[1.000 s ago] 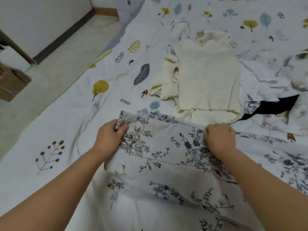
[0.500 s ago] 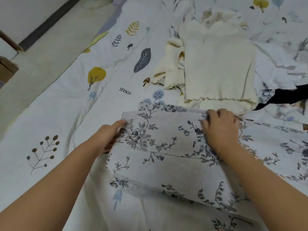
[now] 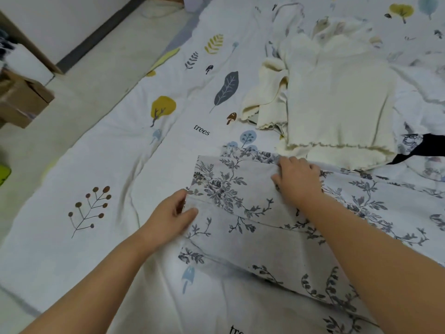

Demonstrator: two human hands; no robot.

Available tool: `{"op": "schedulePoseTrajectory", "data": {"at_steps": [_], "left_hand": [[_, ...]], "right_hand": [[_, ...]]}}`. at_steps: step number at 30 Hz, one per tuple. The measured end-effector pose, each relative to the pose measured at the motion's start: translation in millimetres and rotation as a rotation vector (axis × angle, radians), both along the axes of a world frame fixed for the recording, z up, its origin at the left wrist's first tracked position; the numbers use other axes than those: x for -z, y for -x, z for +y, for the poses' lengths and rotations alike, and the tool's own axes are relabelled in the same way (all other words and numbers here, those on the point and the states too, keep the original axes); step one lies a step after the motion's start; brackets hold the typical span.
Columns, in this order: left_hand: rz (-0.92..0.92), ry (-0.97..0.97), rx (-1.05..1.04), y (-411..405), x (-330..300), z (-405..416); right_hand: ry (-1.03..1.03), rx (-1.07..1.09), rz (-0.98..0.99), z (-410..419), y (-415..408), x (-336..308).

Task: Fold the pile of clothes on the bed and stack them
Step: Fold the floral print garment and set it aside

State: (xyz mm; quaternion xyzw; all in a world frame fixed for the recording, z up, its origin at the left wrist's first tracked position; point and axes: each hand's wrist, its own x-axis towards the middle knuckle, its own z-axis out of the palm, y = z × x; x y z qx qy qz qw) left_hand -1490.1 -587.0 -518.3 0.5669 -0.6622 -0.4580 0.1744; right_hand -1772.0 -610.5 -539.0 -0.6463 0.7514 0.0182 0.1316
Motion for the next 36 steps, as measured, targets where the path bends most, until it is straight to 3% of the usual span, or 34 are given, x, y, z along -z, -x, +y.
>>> {"op": "schedulePoseTrajectory", "data": {"at_steps": [5,9,11,16,18,20,22,24,28,33,36], "left_hand": [[0.125,0.031,-0.190,11,-3,10],[0.143,-0.286,0.112,0,-7,17],[0.120,-0.312,0.159,-10,-8,20],[0.218,-0.339,-0.070,-4,-26,15],[0.080,-0.478,-0.072,0,-32,7],[-0.318,-0.592,-0.015,0,-29,-1],[-0.642,-0.441,0.124,-2,-18,-6],[-0.549,-0.242,0.120,-2,-7,-6],[-0.166,-0.169,-0.044,1,0,2],[-0.257,-0.027,-0.034,-2,4,11],[-0.404,-0.109,-0.012,-7,11,13]], "right_hand": [[0.003,-0.119,-0.143,-19,-16,-14],[0.111,-0.069,-0.237,-24,-14,-14],[0.215,-0.034,-0.205,-22,-11,-15],[0.435,0.109,-0.136,-25,-4,-22],[0.426,0.132,-0.071,-29,-3,-19],[0.360,0.149,0.011,-31,-5,-12],[0.238,0.193,0.057,-29,-8,-7],[0.175,0.214,0.075,-24,-12,-4],[0.267,0.125,0.015,8,-25,-5],[0.247,0.005,-0.069,68,-23,-1],[0.093,0.009,0.032,101,-10,8]]}}
